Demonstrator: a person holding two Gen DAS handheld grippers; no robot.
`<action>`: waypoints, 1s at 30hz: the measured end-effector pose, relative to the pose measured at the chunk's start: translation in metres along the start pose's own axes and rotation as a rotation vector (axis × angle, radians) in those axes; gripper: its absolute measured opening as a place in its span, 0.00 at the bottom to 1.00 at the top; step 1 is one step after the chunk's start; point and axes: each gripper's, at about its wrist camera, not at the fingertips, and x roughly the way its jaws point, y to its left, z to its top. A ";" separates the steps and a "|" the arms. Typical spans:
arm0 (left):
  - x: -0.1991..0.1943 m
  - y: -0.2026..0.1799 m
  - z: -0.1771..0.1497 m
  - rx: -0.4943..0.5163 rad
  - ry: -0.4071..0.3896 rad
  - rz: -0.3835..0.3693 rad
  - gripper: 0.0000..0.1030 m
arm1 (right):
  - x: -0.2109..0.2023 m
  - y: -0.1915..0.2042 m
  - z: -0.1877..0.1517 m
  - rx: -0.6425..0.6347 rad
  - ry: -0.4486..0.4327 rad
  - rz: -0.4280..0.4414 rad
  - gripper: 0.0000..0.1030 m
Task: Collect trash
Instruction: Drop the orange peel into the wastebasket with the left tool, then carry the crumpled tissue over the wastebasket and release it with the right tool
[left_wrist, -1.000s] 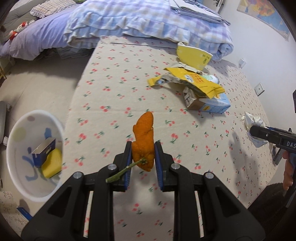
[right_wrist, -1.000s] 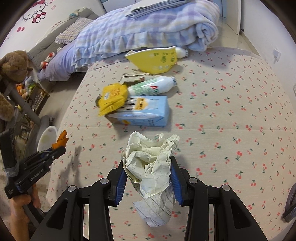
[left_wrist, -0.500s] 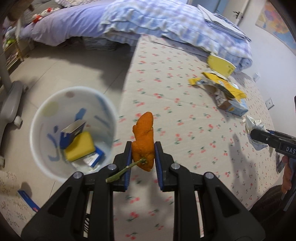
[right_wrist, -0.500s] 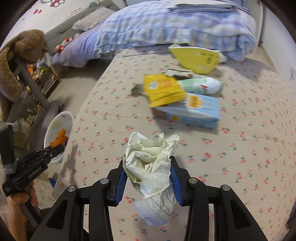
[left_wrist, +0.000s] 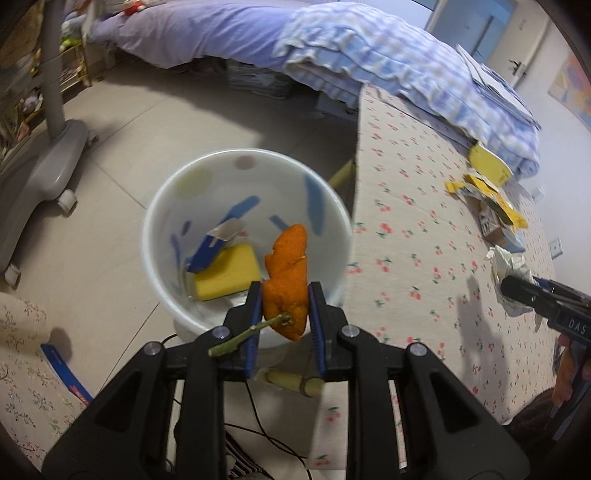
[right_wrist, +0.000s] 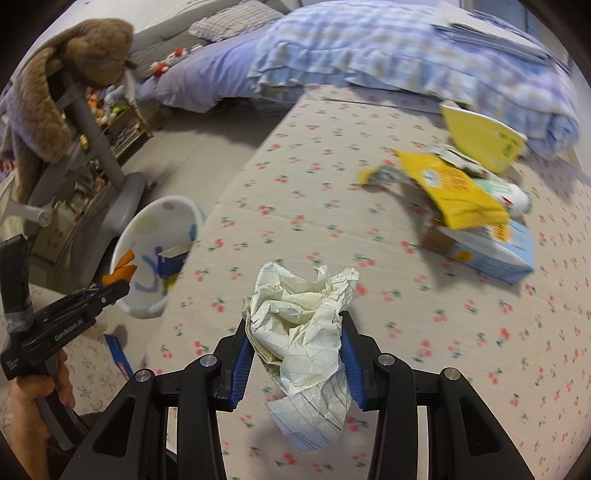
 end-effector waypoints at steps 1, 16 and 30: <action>0.000 0.004 0.000 -0.013 0.000 -0.001 0.24 | 0.003 0.006 0.001 -0.006 -0.001 0.008 0.43; -0.018 0.056 0.003 -0.217 0.015 0.139 0.84 | 0.042 0.070 0.019 -0.065 0.019 0.117 0.44; -0.032 0.081 0.005 -0.258 0.008 0.215 0.96 | 0.070 0.111 0.051 -0.084 -0.043 0.189 0.53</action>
